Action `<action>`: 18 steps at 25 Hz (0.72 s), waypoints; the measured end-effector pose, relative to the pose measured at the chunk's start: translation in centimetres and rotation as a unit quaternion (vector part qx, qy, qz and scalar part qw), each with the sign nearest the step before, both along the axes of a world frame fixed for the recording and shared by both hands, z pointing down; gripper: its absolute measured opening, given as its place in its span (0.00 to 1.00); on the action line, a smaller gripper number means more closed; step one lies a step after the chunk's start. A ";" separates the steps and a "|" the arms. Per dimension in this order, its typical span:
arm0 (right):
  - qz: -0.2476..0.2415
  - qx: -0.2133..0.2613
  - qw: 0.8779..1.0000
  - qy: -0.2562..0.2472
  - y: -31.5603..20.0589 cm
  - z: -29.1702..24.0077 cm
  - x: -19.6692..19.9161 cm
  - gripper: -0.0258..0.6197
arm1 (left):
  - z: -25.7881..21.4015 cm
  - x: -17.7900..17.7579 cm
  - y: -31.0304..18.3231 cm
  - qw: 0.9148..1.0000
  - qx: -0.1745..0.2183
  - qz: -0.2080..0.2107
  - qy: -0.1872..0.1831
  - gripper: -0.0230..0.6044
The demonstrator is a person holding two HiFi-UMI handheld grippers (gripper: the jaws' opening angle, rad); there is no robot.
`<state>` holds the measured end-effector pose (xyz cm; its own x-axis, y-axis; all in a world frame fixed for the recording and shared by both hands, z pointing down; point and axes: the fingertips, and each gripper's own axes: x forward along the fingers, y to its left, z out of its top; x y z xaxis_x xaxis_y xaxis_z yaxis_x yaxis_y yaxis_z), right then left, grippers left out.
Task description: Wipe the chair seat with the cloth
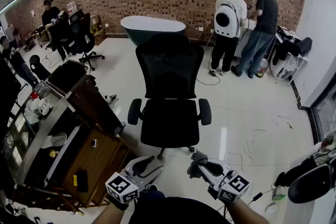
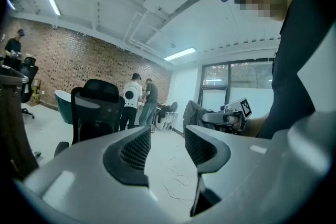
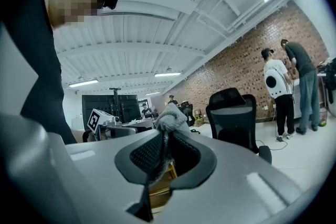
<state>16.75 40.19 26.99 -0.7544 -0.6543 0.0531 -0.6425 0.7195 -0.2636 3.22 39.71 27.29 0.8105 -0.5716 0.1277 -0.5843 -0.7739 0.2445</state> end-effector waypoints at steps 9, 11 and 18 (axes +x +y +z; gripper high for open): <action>-0.002 -0.006 1.000 0.003 -5.1 1.4 -0.7 0.10 | 2.8 -1.1 -4.6 1.000 -0.015 0.001 0.007 0.40; -0.003 -0.006 1.000 0.010 -7.1 1.8 -1.3 0.10 | 2.9 -1.3 -6.8 1.000 -0.017 0.004 0.010 0.40; 0.015 -0.012 1.000 0.013 -16.8 1.9 -4.2 0.10 | 3.4 -4.2 -16.9 0.999 -0.024 0.022 0.013 0.40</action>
